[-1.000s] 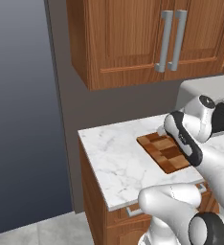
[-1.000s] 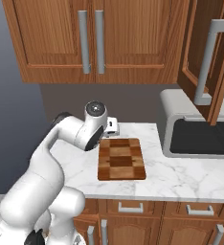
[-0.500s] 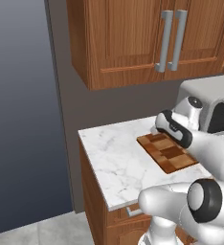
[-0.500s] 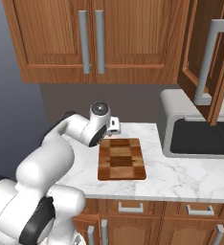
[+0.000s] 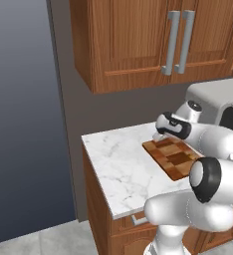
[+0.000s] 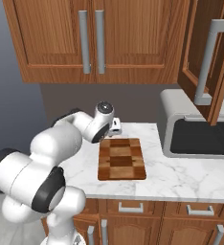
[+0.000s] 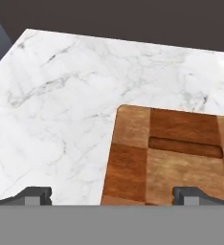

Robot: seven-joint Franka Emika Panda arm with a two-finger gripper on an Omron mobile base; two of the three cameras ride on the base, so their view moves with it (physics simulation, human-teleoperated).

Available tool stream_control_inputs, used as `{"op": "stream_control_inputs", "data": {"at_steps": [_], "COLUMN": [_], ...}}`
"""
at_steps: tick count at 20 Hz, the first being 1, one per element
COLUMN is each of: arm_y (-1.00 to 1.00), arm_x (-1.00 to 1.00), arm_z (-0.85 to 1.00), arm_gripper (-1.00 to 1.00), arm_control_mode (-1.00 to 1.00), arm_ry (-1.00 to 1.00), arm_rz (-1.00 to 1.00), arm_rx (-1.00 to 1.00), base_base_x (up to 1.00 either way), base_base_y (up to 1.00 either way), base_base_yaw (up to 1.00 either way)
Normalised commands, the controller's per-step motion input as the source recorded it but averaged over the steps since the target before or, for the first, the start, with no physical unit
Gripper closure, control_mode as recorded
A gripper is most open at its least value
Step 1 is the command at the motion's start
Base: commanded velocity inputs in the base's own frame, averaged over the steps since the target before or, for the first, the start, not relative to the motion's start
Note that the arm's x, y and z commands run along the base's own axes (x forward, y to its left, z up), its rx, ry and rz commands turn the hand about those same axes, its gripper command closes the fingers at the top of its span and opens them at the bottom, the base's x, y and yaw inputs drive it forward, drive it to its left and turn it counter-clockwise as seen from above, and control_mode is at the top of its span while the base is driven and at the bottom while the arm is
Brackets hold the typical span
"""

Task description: Move the cutting board and knife to the sink. Then move spray from the cabinet to the counter.

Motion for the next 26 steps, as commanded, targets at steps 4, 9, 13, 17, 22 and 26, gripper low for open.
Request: {"op": "stream_control_inputs", "data": {"at_steps": [4, 9, 13, 17, 22, 26], "arm_y": [0.0, 0.04, 0.19, 0.22, 0.11, 0.06], "arm_x": [0.22, 0.25, 0.26, 0.32, 0.33, 0.29], "arm_z": [-0.39, -0.29, -0.04, -0.03, -0.19, -0.32], "arm_gripper": [-1.0, -1.0, -1.0, -1.0, -1.0, -1.0], "arm_control_mode": [-1.0, -1.0, -1.0, -1.0, -1.0, -1.0], "arm_ry": [0.0, 0.0, 0.0, 0.0, 0.0, 0.0], "arm_rz": [0.1, 0.06, 0.0, 0.0, 0.0, 0.0], "arm_rx": [0.0, 0.0, 0.0, 0.0, 0.0, 0.0], "base_base_x": [0.0, 0.0, 0.0, 0.0, 0.0, 0.0], "base_base_y": [0.0, 0.0, 0.0, 0.0, 0.0, 0.0], "base_base_yaw": [0.0, 0.0, 0.0, 0.0, 0.0, 0.0]}}
